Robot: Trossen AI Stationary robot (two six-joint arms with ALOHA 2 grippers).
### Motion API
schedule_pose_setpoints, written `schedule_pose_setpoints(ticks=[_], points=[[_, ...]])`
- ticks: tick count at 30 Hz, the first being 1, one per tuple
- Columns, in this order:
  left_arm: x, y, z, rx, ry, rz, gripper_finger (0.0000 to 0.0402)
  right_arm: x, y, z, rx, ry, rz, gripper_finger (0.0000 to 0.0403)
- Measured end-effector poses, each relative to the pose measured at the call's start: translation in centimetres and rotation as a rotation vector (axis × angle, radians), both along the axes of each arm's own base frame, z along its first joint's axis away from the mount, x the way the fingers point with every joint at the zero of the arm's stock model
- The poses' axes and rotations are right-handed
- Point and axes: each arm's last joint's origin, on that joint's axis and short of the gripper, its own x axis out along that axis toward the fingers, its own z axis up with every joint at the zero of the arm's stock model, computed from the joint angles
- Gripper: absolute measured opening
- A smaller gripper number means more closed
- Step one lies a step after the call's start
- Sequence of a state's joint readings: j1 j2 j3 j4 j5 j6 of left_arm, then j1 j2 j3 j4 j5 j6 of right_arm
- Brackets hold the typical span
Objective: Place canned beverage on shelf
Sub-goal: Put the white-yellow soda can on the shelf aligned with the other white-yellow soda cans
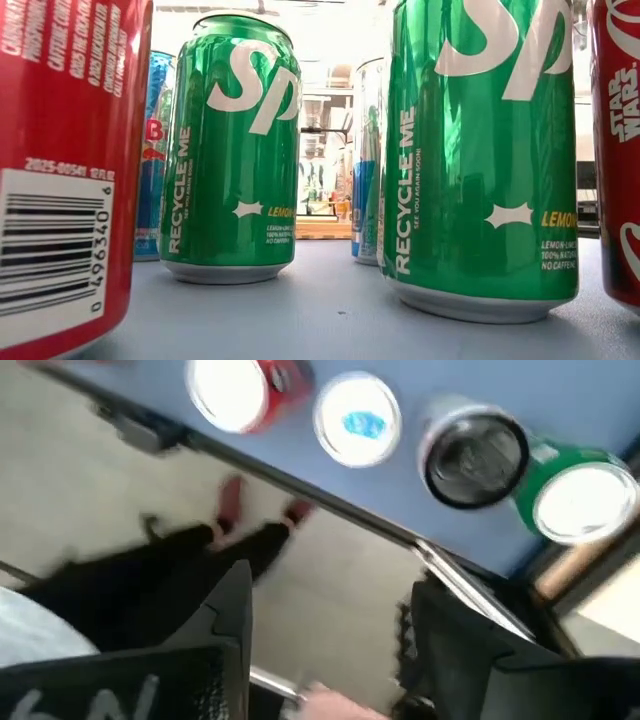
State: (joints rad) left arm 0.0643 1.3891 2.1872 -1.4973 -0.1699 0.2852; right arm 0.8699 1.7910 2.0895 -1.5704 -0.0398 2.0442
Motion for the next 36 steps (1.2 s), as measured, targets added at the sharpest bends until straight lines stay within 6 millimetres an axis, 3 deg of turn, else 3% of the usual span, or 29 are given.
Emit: schedule_pose_setpoints(ticks=[5,12,18,29,36], points=[[0.3,0.0,0.3,0.008,-0.043,-0.003,0.0318,-1.6,-1.5,1.6,-0.003,-0.086,0.010,0.0189],[0.4,0.1,0.6,-0.015,-0.079,0.018,0.0318,-3.3,-2.9,-1.6,-0.034,0.105,-0.020,0.0190],[0.4,0.1,0.6,-0.022,-0.086,0.057,0.0318,-4.4,-3.7,-2.5,-0.071,0.113,0.001,0.0190],[0.5,0.2,0.6,-0.009,-0.092,0.084,0.0318,-3.8,-3.8,-3.1,-0.131,0.079,-0.022,0.0189],[0.8,0.2,0.7,-0.006,-0.111,0.083,0.0318,-2.9,-4.4,-3.0,-0.149,0.024,0.140,0.0189]])
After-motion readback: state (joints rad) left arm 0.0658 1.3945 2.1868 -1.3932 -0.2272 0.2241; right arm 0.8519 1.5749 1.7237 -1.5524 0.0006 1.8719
